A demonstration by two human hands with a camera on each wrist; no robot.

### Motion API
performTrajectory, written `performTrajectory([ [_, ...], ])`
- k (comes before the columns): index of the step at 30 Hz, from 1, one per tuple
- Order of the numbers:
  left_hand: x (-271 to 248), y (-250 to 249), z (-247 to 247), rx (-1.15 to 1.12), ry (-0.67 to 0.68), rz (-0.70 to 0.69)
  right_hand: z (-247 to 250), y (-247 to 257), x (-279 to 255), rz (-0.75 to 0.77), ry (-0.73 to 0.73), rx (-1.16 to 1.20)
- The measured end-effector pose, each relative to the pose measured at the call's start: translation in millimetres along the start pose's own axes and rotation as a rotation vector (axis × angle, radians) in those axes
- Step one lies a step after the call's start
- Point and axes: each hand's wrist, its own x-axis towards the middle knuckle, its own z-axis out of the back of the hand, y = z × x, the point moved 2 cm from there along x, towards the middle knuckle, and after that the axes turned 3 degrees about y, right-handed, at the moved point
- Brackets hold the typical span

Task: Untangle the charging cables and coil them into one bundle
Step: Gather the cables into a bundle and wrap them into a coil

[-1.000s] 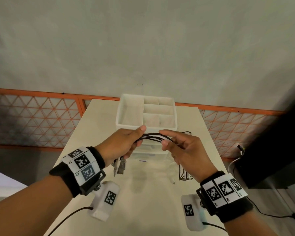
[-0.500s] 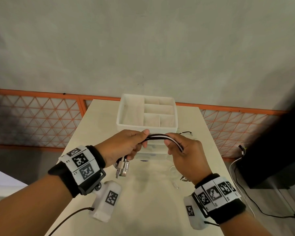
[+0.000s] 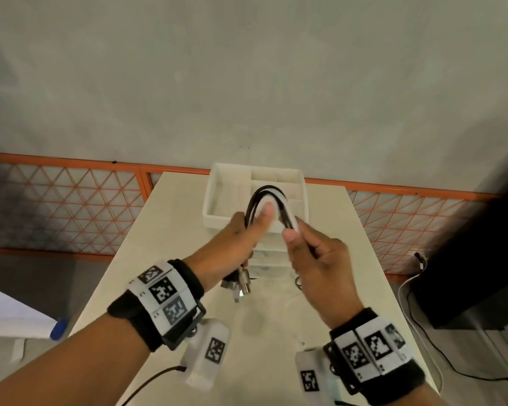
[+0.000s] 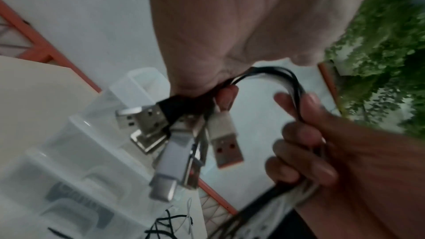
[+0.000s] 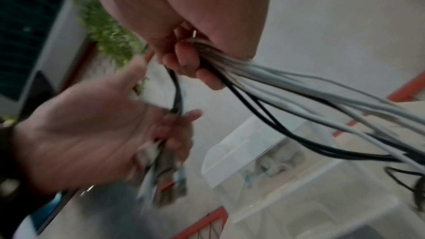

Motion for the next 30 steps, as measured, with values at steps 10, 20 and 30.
performTrajectory([
  [10,0.6,9.2,-8.1,-0.285,-0.053,0.05,-15.8,1.5,-9.5,0.03,0.174,-0.252],
  [20,-8.7,-1.2,-8.6,0.06,0.125,-0.018,-9.8,35.4,29.4,0.21,0.12,-0.614],
  [30,-6.2,5.4,-4.4,0.126,0.075,-0.105,-15.8,36.3,30.4,0.0,0.132,-0.561],
])
